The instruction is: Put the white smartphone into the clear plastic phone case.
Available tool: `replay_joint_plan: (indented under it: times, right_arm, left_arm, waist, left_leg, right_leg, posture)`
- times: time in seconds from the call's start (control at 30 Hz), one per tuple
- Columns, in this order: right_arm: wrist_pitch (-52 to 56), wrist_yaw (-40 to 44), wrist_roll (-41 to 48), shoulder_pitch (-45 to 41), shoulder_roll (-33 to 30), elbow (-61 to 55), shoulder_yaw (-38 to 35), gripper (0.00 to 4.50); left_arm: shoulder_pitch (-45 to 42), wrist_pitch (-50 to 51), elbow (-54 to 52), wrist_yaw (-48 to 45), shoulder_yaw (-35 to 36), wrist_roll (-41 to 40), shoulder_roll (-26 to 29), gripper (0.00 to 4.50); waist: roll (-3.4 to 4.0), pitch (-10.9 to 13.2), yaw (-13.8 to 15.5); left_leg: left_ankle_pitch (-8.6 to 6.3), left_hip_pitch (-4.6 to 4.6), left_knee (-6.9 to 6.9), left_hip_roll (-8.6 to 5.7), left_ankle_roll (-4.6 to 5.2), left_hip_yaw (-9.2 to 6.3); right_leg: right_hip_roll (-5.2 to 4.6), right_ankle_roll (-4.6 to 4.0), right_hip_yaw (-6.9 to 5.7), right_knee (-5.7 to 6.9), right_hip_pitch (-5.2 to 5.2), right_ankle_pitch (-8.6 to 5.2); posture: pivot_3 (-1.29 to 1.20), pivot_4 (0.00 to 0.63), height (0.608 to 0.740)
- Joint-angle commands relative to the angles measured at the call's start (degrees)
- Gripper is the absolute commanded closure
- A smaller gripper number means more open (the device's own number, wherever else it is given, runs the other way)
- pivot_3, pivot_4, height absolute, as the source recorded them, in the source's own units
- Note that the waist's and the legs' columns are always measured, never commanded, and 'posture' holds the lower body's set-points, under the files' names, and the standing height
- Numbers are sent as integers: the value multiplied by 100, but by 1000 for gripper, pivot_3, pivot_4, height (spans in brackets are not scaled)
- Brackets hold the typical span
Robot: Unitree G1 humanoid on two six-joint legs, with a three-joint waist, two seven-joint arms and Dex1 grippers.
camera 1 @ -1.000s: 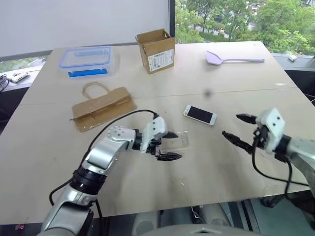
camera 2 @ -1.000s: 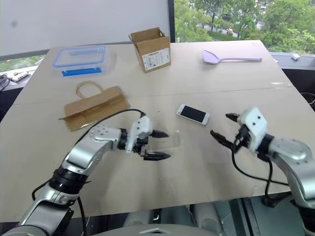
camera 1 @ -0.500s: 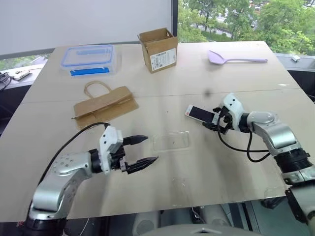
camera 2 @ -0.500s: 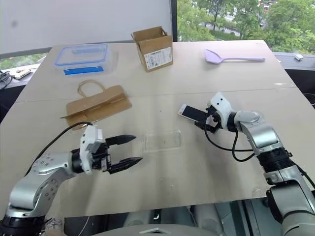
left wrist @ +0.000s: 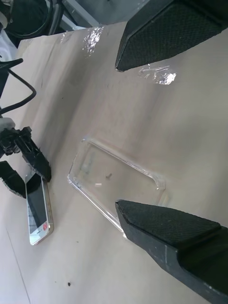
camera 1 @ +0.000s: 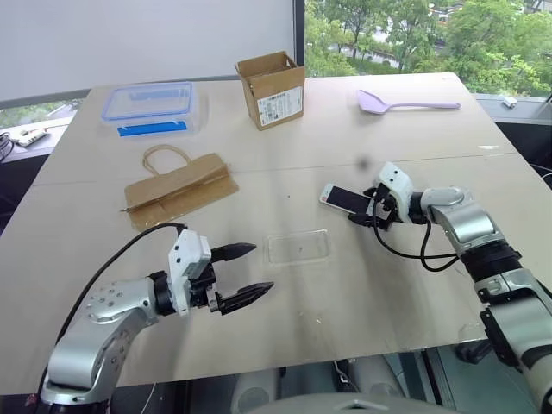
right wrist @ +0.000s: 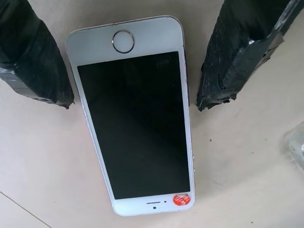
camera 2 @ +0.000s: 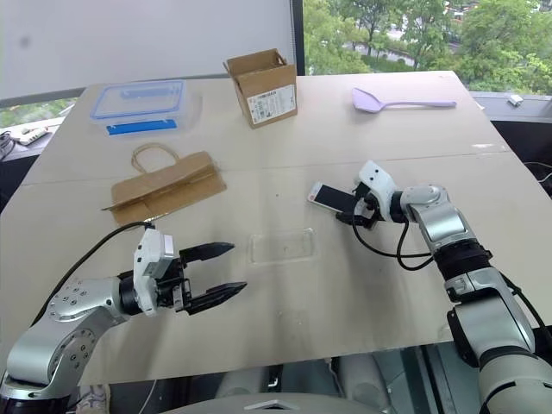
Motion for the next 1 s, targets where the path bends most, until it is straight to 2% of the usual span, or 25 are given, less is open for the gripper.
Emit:
replay_joint_plan:
  times: [0.03,0.07,0.1,0.23,0.33,0.4,0.53,0.57,0.6,0.73,0.87,1.0]
  right_arm:
    - [130,133,-253,148,-54,185,160,1092]
    - [85,125,-247,161,-67,115,107,1482]
    - [31,128,-240,180,-83,26,61,1541]
    - [-171,264,34,332,-129,-666,-250,1542]
    - [229,450,448,399,-102,-1708,-405,1570]
    - [584,531,613,387,-80,-2364,-345,2114]
    - [1000,646,476,337,-51,-3276,260,4082]
    - [976,654,368,335,-57,-3381,433,4451]
    - [1010,599,294,327,-7,-3451,573,4486]
    - [959,172,53,166,252,-3026,632,4486]
    - [1011,56,203,115,234,-2814,258,3189]
    - [1020,-108,163,169,41,-2556,-70,1296]
  left_arm:
    - [77,-87,-193,-80,112,-174,113,0]
    - [99,-115,-139,-118,136,-170,142,0]
    - [120,-147,-94,-151,162,-170,164,0]
    - [167,-242,83,-190,273,-204,139,0]
    - [275,-405,299,-267,382,-184,99,0]
    - [345,-437,463,-296,461,-219,96,0]
    - [493,-334,749,-290,584,-315,127,0]
    - [526,-430,813,-341,581,-257,141,0]
    - [547,-532,884,-359,589,-202,130,0]
    - [620,-711,996,-354,618,-164,101,0]
    - [715,-745,924,-320,628,-189,101,0]
    - [777,-737,702,-229,627,-281,59,0]
  waist:
    - [0,0,-1]
    - [0,0,0]
    - [0,0,1]
    - [4,3,39]
    - [8,7,53]
    - [9,9,24]
    - [10,10,-8]
    - [10,10,-11]
    - [10,10,-16]
    - [10,12,-19]
    - [9,12,-3]
    - [9,13,0]
  left_leg:
    - [0,0,0,0,0,0]
    - [0,0,0,0,0,0]
    - [0,0,0,0,0,0]
    - [0,-8,0,0,0,-1]
    - [0,-25,-11,-1,0,3]
    - [0,-28,-30,-1,0,15]
    - [0,-32,-45,12,0,3]
    - [0,-32,-46,12,0,0]
    - [0,-32,-46,12,0,0]
    - [0,-34,-42,9,-1,5]
    - [0,-35,-37,-1,-1,14]
    - [0,-41,-41,-3,-1,15]
  right_leg:
    - [0,0,0,-1,0,0]
    - [0,0,0,-1,0,0]
    - [0,0,-1,-1,0,0]
    - [-2,1,-3,-4,-6,-1]
    - [-3,-1,-1,-8,-23,0]
    - [-2,-7,10,-8,-40,5]
    - [9,-1,-2,-5,-52,3]
    - [10,-3,-5,-5,-52,1]
    - [9,-3,-6,-5,-52,-2]
    - [1,-5,-5,-6,-52,-3]
    - [-14,-12,1,-8,-52,2]
    - [-16,-20,0,-18,-52,6]
  posture:
    - [0,150,740]
    - [0,150,740]
    - [0,150,740]
    - [0,150,740]
    - [0,150,740]
    - [0,150,740]
    - [0,150,740]
    - [0,150,740]
    - [0,150,740]
    - [0,150,740]
    - [0,150,740]
    - [0,150,740]
